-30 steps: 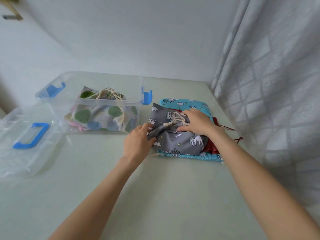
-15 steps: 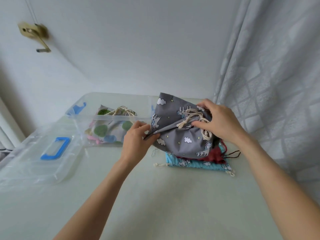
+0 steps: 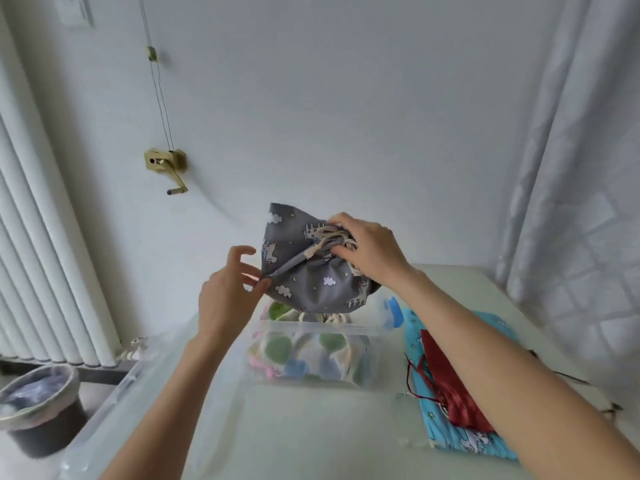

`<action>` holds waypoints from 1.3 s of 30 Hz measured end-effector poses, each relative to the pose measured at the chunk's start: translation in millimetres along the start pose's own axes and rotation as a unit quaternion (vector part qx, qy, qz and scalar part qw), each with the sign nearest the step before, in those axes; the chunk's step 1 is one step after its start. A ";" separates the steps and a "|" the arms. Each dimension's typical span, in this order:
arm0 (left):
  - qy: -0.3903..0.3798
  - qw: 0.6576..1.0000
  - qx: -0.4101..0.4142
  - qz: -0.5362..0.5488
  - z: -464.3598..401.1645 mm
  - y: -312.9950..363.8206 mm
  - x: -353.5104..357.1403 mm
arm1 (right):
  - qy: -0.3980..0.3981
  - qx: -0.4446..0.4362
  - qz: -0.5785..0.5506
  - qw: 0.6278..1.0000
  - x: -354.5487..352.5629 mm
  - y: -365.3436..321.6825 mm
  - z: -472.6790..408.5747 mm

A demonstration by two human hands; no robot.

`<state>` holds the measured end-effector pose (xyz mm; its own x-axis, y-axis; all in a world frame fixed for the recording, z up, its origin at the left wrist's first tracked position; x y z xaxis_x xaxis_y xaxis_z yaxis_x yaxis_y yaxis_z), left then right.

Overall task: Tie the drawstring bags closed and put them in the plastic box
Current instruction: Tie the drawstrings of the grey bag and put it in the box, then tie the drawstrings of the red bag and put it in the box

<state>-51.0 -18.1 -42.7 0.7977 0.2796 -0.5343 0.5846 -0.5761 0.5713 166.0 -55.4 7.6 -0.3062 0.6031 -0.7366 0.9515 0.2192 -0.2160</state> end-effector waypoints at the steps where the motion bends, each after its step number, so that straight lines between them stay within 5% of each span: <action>1: -0.002 1.000 0.009 -0.007 3.6 -5.6 1.6 | -0.049 0.018 -0.007 0.999 17.4 5.7 -1.5; 5: -0.020 0.996 0.083 -0.021 7.8 -13.4 14.2 | -0.249 0.061 -0.025 0.966 83.5 23.2 8.6; 11: -0.119 0.990 0.073 -0.036 0.1 -11.7 55.5 | -0.222 0.037 -0.082 0.971 102.4 29.9 14.0; 17: -0.161 0.985 0.034 -0.048 2.4 -10.6 73.9 | -0.346 0.024 -0.014 0.938 128.9 28.4 27.6; 23: -0.047 0.994 0.085 0.045 9.4 26.8 47.3 | -0.177 0.048 -0.077 0.980 46.4 11.8 46.7; 27: -0.037 0.979 0.132 0.151 44.3 76.7 49.2 | -0.047 0.070 -0.079 0.993 -14.7 15.0 102.4; 31: -0.158 0.951 0.174 0.201 102.2 124.4 101.0 | -0.002 0.145 -0.075 0.987 -41.5 47.5 184.6; 36: -0.333 0.923 0.137 0.137 171.3 123.7 206.0 | -0.026 0.237 -0.037 0.971 -32.6 108.7 275.7; 39: -0.365 0.919 0.118 0.088 188.8 119.5 239.3 | -0.022 0.269 0.027 0.962 -36.2 138.3 310.3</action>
<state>181.7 -165.1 -220.0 0.5152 -0.3748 -0.7708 0.3384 -0.7373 0.5847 318.4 -284.9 -194.5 -0.2645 0.5670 -0.7801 0.8482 -0.2482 -0.4680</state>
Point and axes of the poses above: each hand's wrist, its own z-axis away from the middle knuckle, its own x-axis out of the palm, y = z × x, the point moved 9 cm from there along -z, towards the middle knuckle
